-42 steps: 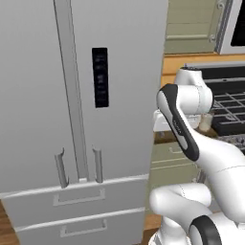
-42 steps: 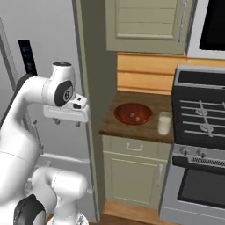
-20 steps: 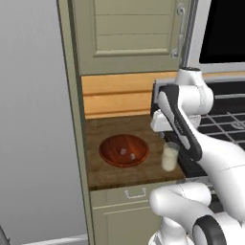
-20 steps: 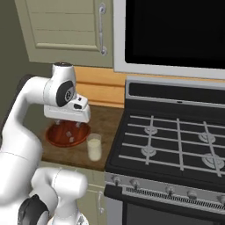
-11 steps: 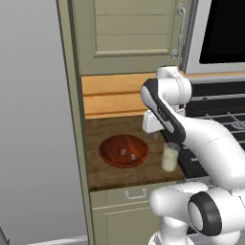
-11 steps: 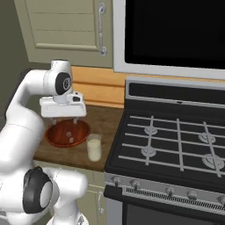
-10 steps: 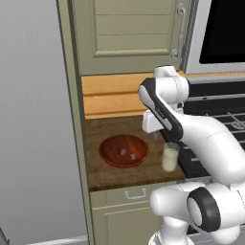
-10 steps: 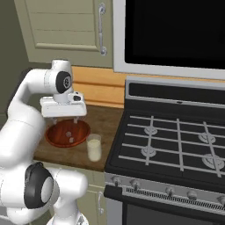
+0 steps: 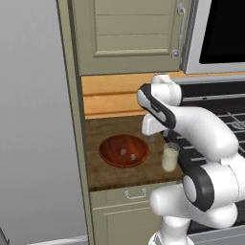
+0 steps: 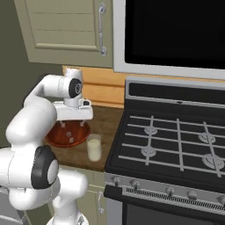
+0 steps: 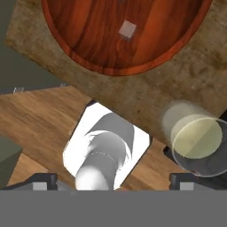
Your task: Grab a lemon wedge from the fridge and one ice cube from the ice bowl, and put them in the glass of lemonade.
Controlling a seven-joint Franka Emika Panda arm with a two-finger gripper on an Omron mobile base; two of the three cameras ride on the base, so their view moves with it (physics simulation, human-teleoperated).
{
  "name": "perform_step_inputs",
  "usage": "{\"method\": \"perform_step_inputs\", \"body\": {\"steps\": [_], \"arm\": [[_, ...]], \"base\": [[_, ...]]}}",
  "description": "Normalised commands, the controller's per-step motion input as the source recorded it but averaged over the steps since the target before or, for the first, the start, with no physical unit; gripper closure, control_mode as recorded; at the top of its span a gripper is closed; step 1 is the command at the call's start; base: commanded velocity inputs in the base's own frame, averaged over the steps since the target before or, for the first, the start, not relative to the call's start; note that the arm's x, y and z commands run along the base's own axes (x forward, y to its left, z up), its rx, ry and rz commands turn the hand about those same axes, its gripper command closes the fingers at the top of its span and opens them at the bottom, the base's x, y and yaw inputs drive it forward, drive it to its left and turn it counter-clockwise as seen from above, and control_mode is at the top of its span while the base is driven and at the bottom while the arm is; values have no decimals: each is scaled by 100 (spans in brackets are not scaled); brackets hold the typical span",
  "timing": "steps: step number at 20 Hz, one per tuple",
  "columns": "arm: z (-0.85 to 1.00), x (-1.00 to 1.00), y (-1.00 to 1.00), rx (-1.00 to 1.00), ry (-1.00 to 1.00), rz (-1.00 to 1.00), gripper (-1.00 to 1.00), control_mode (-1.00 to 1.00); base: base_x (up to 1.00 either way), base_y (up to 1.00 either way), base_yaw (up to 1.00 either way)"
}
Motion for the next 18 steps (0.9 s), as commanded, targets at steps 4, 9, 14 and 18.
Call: {"method": "perform_step_inputs", "body": {"steps": [4, 9, 14, 18], "arm": [[-17, 7, 26, 2, -10, 0, -100, -100], [-5, 3, 49, 0, 0, 0, -100, -100], [-45, 35, 51, 0, 0, 0, -100, -100], [-57, 47, 50, 0, -1, 0, -100, -100]], "base": [[0, 0, 0], [0, 0, 0], [0, 0, 0], [0, 0, 0]]}}
